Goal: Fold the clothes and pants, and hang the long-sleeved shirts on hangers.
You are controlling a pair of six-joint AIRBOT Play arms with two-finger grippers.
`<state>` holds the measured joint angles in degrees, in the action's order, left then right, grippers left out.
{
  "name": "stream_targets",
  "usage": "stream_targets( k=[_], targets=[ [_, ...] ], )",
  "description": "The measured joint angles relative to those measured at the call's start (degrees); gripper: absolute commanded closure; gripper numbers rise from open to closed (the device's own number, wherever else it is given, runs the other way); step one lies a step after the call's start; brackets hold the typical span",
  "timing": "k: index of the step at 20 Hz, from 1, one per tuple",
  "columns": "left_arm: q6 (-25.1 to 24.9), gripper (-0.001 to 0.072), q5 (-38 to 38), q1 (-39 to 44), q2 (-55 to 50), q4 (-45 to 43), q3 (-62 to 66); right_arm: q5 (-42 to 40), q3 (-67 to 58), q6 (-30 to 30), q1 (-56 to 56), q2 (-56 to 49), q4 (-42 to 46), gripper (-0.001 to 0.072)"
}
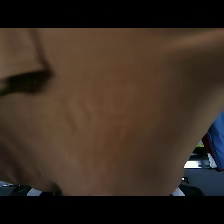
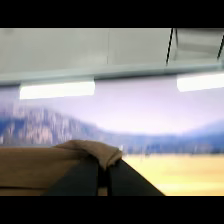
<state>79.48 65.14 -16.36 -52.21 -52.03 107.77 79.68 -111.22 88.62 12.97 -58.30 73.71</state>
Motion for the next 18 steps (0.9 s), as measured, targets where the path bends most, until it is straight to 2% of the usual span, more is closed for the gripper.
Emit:
stream_targets(
  k=[2, 4, 8, 12, 15, 18],
  targets=[
    [0.22, 0.0683, 2.89, 2.45, -4.79, -0.26, -9.18, 4.61, 6.47, 0.20, -0.02, -6.54, 0.13, 0.0675],
    [-0.09, 0.0683, 1.70, 5.60, -10.19, -1.03, -20.57, 3.21, 14.25, 0.46, -0.02, -12.83, -0.37, 0.0675],
    [-0.79, 0.0683, -10.01, 10.60, -24.06, 1.49, -36.96, -6.69, 24.11, 1.01, -0.52, -27.15, -6.88, 0.0674],
    [-3.43, 0.0683, -20.41, 12.68, -35.69, 7.37, -38.21, -21.84, 26.71, 0.48, -2.95, -37.18, -11.26, 0.0673],
    [-7.80, 0.0683, -28.00, 13.53, -39.69, 9.57, -34.73, -36.52, 27.28, 0.13, -4.76, -40.02, -12.76, 0.0673],
    [-10.27, 0.0683, -35.85, 14.05, -41.64, 10.51, -32.79, -46.18, 27.50, 1.05, -5.01, -41.38, -13.14, 0.0673]
  ],
)
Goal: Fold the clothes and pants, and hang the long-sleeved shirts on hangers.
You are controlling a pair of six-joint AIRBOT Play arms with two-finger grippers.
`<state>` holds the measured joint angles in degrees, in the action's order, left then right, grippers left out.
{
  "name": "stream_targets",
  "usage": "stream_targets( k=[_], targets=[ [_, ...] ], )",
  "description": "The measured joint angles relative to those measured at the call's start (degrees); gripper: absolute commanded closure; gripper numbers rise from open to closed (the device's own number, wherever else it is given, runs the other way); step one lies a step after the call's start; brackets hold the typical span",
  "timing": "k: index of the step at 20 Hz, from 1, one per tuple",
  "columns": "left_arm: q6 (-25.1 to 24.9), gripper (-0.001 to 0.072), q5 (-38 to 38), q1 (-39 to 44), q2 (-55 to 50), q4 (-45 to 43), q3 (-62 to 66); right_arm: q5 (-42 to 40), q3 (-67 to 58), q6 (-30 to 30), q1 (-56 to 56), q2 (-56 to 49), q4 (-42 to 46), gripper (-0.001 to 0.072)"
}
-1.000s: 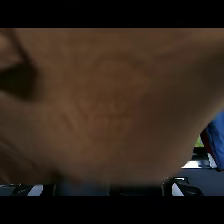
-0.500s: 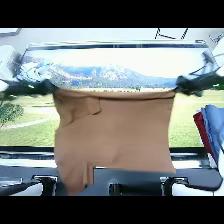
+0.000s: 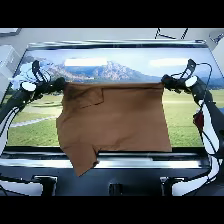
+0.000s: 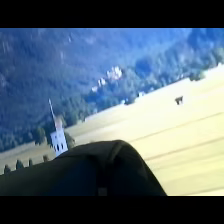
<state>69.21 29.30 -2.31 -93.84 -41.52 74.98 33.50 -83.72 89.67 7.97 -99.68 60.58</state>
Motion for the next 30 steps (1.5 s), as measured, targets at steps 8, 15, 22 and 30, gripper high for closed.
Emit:
stream_targets(
  k=[8, 15, 22, 30],
  targets=[
    [-1.20, 0.0683, 12.50, -0.74, -1.01, -5.14, 2.95, 10.69, -1.68, 0.07, 2.97, 0.59, 0.52, 0.0672],
    [7.76, 0.0683, 37.11, -2.12, 2.56, -16.48, -2.01, 38.16, 3.50, -3.08, 5.27, 3.96, 6.88, 0.0672],
    [9.22, 0.0683, 38.88, -2.38, 2.89, -19.06, -5.73, 41.75, 6.43, -3.52, 5.38, 4.04, 9.62, 0.0672],
    [10.43, 0.0243, 38.86, -3.52, 2.67, -19.58, -4.83, 43.63, 5.11, -1.97, 5.46, 4.66, 11.76, 0.0162]
  ],
)
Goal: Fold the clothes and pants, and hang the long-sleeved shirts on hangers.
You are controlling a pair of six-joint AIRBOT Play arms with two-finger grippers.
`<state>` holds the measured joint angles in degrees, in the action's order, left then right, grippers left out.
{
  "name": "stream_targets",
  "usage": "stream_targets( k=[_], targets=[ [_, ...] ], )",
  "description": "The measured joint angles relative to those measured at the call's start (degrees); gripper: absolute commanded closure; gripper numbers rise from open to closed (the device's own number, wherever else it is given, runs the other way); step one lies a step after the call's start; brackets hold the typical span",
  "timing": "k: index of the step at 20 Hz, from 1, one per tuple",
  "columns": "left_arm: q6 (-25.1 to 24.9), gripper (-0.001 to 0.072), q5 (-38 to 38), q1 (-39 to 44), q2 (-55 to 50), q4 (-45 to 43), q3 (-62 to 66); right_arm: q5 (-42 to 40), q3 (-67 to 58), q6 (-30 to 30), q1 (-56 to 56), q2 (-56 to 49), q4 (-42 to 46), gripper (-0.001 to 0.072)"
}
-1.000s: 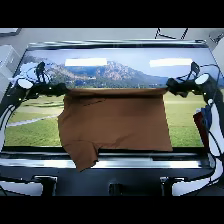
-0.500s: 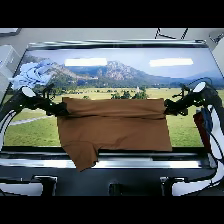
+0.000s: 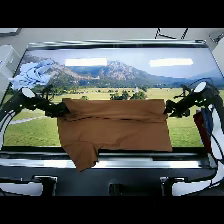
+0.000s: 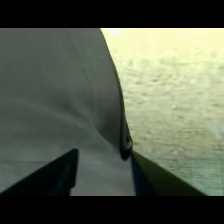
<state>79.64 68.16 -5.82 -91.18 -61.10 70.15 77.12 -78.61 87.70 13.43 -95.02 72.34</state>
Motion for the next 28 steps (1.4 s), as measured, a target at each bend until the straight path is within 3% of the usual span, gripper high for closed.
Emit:
stream_targets(
  k=[2, 5, 8, 14, 20, 21, 22, 23, 28],
  targets=[
    [-0.92, 0.0243, 3.58, -2.25, 1.27, -0.13, 1.81, 3.34, -2.08, 0.00, 0.55, 1.14, 0.94, 0.0085],
    [-1.90, 0.0243, 10.29, -6.36, 4.70, -2.93, 1.27, 10.03, -2.99, 0.00, 4.35, 3.54, 2.40, 0.0090],
    [-2.89, 0.0242, 13.86, -9.84, 10.62, -6.08, -8.39, 14.64, 1.79, 0.39, 9.77, 7.26, 2.99, 0.0091],
    [-9.11, 0.0242, 10.60, -11.72, 21.07, -0.61, -33.83, 14.51, 15.28, -0.68, 13.55, 13.88, 2.58, 0.0111],
    [-11.41, 0.0262, 4.52, -7.39, 22.67, 8.94, -43.50, 14.34, 18.14, -1.42, 14.05, 15.04, 0.33, 0.0111],
    [-11.06, 0.0314, 3.43, -6.08, 22.53, 9.97, -44.02, 14.32, 18.27, -1.57, 14.08, 15.08, 0.22, 0.0111],
    [-10.27, 0.0586, 1.97, -4.74, 22.49, 10.67, -44.44, 14.27, 18.36, -1.64, 14.10, 15.13, 0.11, 0.0111],
    [-9.73, 0.0681, 0.09, -3.65, 22.36, 10.47, -44.76, 14.19, 18.43, -1.75, 14.10, 15.15, 0.04, 0.0111],
    [-8.68, 0.0682, -2.34, -0.85, 22.84, 11.37, -45.13, 12.59, 22.34, -2.01, 14.10, 15.19, 0.55, 0.0101]
  ],
)
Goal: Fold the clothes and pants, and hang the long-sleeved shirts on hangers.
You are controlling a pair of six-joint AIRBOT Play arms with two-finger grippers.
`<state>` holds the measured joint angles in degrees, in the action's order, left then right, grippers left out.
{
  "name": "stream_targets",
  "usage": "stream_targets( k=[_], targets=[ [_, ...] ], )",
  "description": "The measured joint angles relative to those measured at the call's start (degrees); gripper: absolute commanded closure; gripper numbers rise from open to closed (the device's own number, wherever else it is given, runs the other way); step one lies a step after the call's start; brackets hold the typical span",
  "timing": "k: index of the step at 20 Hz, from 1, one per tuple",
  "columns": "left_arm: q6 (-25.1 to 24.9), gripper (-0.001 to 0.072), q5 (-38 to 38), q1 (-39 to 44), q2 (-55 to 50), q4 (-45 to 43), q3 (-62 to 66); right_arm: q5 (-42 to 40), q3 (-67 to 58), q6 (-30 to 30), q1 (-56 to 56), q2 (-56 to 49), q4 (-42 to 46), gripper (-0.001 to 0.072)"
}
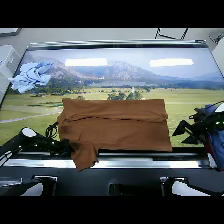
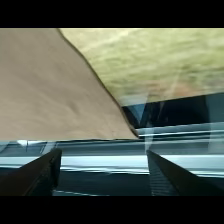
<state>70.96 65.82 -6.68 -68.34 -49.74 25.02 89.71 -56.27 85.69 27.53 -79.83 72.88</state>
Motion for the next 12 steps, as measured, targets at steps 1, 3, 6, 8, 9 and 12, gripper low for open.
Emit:
stream_targets(
  k=[1, 3, 6, 8, 9, 12],
  targets=[
    [0.02, 0.0682, -0.07, 0.20, 0.13, -0.13, 0.11, -1.01, 1.92, -0.24, 0.00, 0.00, -0.02, 0.0101],
    [0.00, 0.0682, -0.24, 0.44, 0.31, -0.37, 0.46, -3.89, 5.75, -1.25, 0.00, -0.02, -0.90, 0.0102],
    [0.00, 0.0682, 0.04, 0.59, 0.44, -0.59, 0.81, -8.20, 9.62, -1.97, 0.00, -0.52, -2.29, 0.0116],
    [0.00, 0.0682, 0.35, 0.63, 0.48, -0.70, 0.90, -7.91, 10.78, -2.10, 0.02, -1.49, -3.80, 0.0176],
    [0.00, 0.0682, 0.48, 0.63, 0.48, -0.72, 0.94, -7.89, 11.17, -2.10, 0.02, -2.12, -4.48, 0.0178],
    [0.00, 0.0682, 0.92, 0.66, 0.57, -0.74, 1.29, -8.61, 11.85, -2.82, 0.04, -3.74, -6.54, 0.0664]
  ],
)
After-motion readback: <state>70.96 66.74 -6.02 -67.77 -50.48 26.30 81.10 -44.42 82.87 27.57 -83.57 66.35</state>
